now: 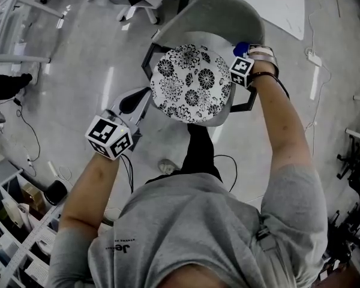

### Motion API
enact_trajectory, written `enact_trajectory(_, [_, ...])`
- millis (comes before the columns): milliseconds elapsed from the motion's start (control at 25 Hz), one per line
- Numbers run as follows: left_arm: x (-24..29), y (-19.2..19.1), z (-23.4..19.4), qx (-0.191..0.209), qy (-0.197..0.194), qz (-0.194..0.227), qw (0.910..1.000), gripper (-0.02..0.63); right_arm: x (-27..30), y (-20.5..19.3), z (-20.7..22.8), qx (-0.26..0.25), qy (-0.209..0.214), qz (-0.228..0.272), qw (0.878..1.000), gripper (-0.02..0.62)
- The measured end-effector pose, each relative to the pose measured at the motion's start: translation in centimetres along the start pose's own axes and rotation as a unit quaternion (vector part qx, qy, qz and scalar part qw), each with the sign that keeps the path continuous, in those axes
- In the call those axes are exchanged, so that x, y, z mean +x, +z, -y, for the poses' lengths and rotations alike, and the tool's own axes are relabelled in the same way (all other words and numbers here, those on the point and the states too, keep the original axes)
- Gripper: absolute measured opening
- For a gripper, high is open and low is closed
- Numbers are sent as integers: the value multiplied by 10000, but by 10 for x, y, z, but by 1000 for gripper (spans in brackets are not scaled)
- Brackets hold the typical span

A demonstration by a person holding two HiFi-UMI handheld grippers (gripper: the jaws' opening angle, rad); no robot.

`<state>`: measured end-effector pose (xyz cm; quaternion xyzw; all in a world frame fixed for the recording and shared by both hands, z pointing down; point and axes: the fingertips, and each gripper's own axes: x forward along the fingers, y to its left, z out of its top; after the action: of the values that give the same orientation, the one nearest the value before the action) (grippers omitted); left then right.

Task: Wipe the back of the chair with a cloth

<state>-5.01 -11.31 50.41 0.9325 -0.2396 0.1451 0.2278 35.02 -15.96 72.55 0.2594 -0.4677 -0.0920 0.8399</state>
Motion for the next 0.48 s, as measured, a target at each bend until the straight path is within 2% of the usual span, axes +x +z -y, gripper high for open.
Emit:
enact_trajectory(160, [-10, 3, 3, 43, 21, 69, 10000, 49, -7, -9, -9, 172, 215, -85, 9996, 77])
enact_trajectory(280, [-11, 3, 4, 18, 49, 88, 9999, 49, -8, -5, -8, 351, 292, 76, 9989, 77])
enact_trajectory(400, [-9, 0, 1, -70, 119, 97, 9999, 49, -12, 24, 0, 1034, 514, 688, 9909, 78])
enact_trajectory(480, [-5, -1, -3, -159, 199, 103, 9996, 49, -16, 58, 6, 1759, 851, 1276, 9724, 78])
